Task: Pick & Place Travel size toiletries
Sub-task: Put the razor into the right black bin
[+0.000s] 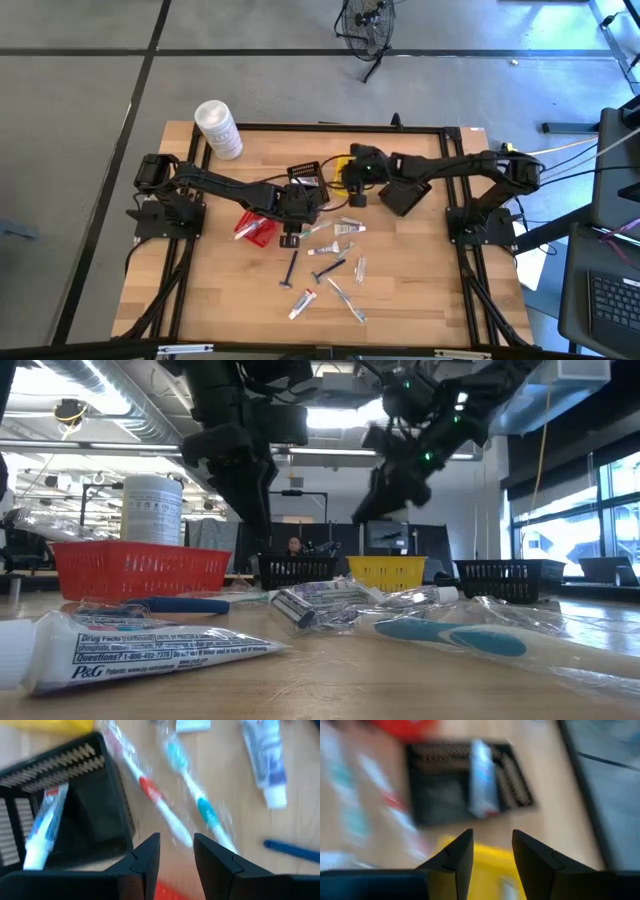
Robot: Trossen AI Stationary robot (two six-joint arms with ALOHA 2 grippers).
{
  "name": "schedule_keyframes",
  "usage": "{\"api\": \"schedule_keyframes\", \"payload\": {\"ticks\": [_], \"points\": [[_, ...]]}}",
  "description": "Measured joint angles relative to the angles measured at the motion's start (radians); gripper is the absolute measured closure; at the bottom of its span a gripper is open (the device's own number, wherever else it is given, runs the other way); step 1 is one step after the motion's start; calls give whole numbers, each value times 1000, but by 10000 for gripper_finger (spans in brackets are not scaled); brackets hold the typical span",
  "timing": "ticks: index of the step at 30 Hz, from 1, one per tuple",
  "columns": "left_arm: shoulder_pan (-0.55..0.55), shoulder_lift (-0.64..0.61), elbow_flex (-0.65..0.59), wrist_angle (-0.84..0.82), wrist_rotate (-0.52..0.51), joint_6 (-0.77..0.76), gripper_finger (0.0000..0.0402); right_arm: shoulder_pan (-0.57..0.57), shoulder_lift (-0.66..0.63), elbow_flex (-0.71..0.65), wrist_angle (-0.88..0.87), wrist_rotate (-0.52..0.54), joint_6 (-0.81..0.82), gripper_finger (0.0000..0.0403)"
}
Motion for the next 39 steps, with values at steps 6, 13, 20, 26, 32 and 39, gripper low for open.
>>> {"api": "schedule_keyframes", "payload": {"ticks": [6,13,20,26,32,39], "points": [[-2,-36,-1,-162,-52,-137,288,65,3,4,-7,-190,110,267],[-39,-141,-5,-158,-237,-175,288,149,3,4,-8,-193,135,291],[-81,-311,-145,-32,-315,-175,288,243,3,4,-9,-192,188,303],[-81,-442,-308,158,-143,-188,288,340,12,4,-20,-103,245,276],[-81,-474,-349,251,-36,-190,288,399,25,3,-40,-18,264,233],[-80,-471,-350,266,-27,-139,288,402,32,4,-78,-54,262,208]]}}
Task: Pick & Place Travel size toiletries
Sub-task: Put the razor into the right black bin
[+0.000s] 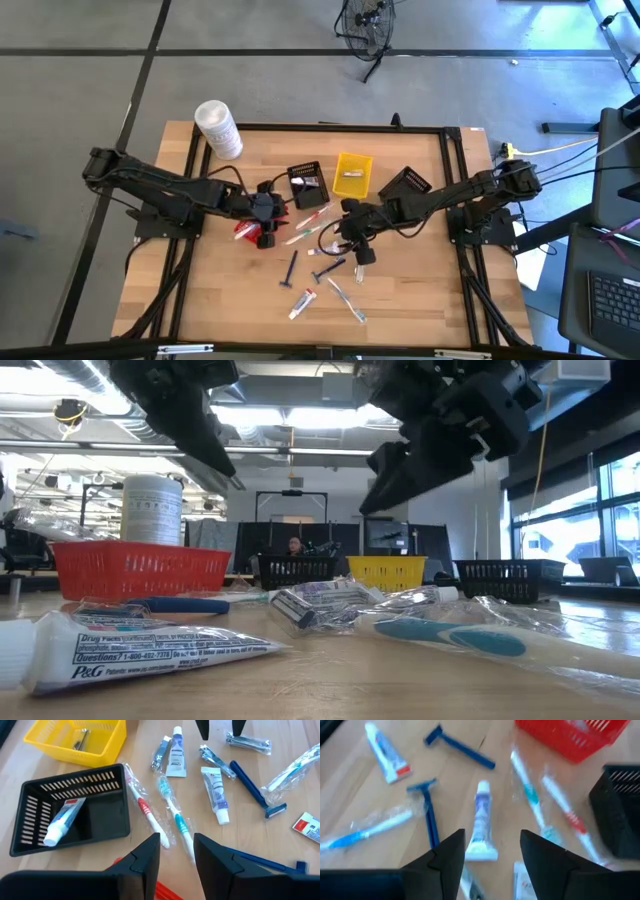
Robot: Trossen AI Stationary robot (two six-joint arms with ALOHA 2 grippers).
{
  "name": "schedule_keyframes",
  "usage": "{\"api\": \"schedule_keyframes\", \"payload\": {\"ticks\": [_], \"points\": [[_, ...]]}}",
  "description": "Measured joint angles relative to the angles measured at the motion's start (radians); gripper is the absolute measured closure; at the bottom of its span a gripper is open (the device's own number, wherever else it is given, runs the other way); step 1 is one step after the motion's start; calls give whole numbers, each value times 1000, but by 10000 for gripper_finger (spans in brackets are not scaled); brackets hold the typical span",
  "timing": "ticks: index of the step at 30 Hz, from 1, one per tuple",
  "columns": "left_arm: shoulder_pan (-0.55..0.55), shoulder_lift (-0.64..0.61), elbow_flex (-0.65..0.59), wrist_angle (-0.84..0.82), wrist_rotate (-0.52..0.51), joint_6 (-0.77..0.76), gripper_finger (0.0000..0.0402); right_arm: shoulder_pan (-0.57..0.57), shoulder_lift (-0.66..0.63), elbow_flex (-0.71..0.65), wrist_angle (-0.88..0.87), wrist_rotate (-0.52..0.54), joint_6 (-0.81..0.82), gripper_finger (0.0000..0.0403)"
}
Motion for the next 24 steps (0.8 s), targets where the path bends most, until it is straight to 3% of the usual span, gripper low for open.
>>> {"api": "schedule_keyframes", "payload": {"ticks": [14,17,20,24], "points": [[0,0,0,0,-3,27,288,0,0,0,-62,-26,1,238],[0,0,0,0,-3,27,288,8,0,0,-62,-86,-4,248],[0,1,0,0,-6,27,288,29,19,0,-23,-153,-19,257],[0,1,0,1,-7,27,288,65,89,0,68,-157,-31,263]]}}
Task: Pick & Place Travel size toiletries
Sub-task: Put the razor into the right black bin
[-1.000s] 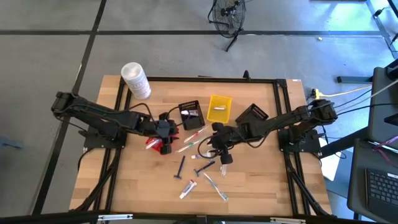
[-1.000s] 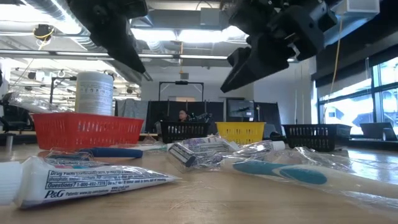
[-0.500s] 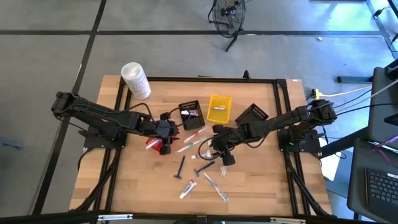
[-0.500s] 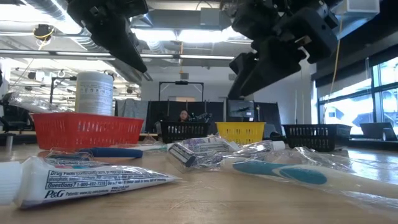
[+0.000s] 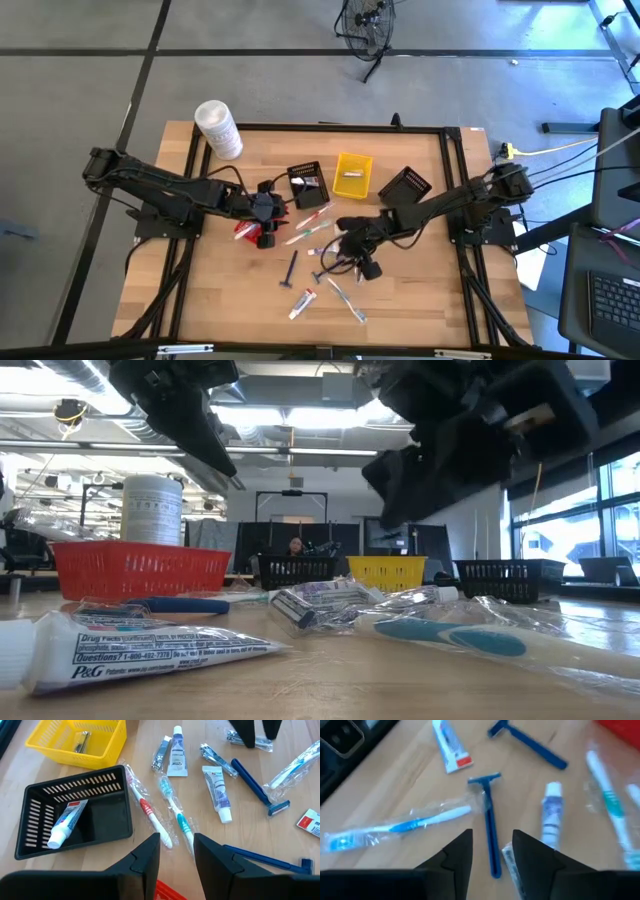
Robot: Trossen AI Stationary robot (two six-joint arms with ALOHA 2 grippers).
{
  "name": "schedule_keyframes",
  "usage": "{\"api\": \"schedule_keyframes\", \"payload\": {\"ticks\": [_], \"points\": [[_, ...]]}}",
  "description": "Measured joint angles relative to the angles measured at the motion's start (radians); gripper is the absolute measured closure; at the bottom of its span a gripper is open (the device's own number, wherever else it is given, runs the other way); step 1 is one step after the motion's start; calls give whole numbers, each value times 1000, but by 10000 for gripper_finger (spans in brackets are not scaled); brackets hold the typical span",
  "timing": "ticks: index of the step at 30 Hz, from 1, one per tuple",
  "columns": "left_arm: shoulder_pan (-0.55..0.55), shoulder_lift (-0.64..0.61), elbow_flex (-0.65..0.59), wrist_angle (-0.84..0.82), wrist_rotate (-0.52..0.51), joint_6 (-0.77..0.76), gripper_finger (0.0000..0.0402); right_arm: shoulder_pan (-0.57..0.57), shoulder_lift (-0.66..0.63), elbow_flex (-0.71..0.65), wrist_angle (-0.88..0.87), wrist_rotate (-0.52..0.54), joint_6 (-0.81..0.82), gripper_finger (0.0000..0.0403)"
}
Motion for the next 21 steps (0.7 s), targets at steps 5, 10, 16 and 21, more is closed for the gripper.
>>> {"api": "schedule_keyframes", "payload": {"ticks": [5,10,16,21], "points": [[0,0,0,20,0,0,288,12,86,0,74,0,-17,263],[0,0,0,20,0,-2,288,6,113,0,102,0,-21,262],[0,0,0,21,0,-9,288,6,150,0,118,0,-25,269],[0,0,0,21,0,-17,288,6,193,0,129,-16,-22,277]]}}
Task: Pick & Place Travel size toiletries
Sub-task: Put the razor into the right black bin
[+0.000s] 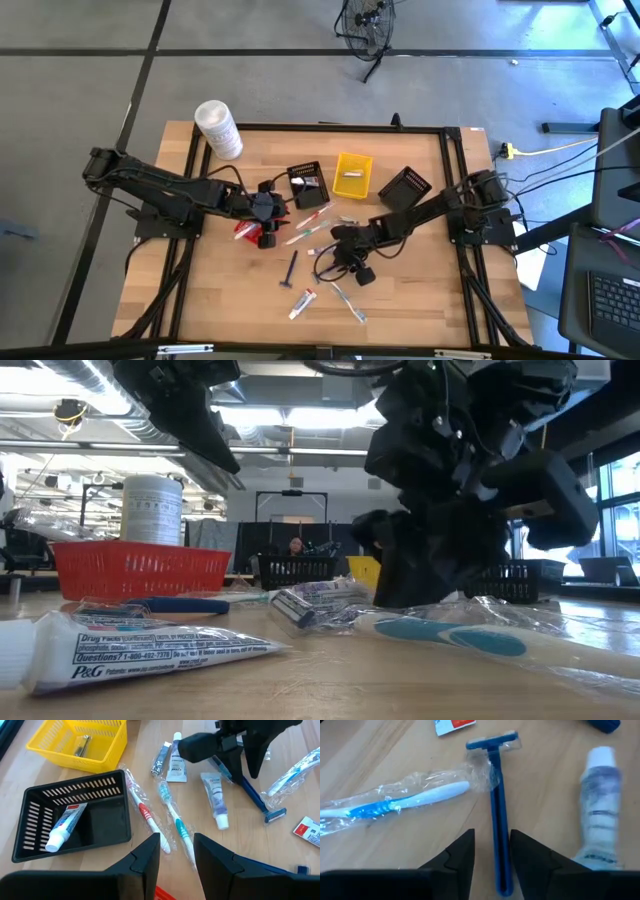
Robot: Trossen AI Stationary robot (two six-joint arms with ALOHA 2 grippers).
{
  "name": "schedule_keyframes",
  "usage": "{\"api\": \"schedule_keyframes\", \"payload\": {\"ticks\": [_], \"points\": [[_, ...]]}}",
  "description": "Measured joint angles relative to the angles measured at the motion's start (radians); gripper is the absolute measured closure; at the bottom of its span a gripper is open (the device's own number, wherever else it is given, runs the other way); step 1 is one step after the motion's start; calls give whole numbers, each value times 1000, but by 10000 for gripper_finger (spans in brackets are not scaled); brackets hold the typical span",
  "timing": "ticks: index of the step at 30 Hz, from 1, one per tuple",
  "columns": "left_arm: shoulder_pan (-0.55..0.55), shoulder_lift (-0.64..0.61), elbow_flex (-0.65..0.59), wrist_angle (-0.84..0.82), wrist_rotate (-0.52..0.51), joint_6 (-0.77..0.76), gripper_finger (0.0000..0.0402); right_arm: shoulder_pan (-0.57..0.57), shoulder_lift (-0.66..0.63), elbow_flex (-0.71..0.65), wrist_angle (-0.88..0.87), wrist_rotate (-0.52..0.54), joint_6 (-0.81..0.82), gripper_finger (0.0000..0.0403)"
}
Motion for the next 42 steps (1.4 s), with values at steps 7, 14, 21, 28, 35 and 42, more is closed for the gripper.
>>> {"api": "schedule_keyframes", "payload": {"ticks": [7,14,21,28,35,42], "points": [[0,0,0,0,0,0,288,0,32,2,42,18,-49,295],[0,0,0,0,0,0,288,-2,34,2,40,50,-80,339],[0,0,0,0,0,8,288,-18,31,3,36,44,-112,381],[0,0,0,0,0,9,288,-22,-93,-5,-82,125,-166,355],[0,0,0,0,0,9,288,-29,-343,-1,-322,347,-172,371],[0,0,0,0,0,8,288,-105,-539,-1,-769,553,-95,363]]}}
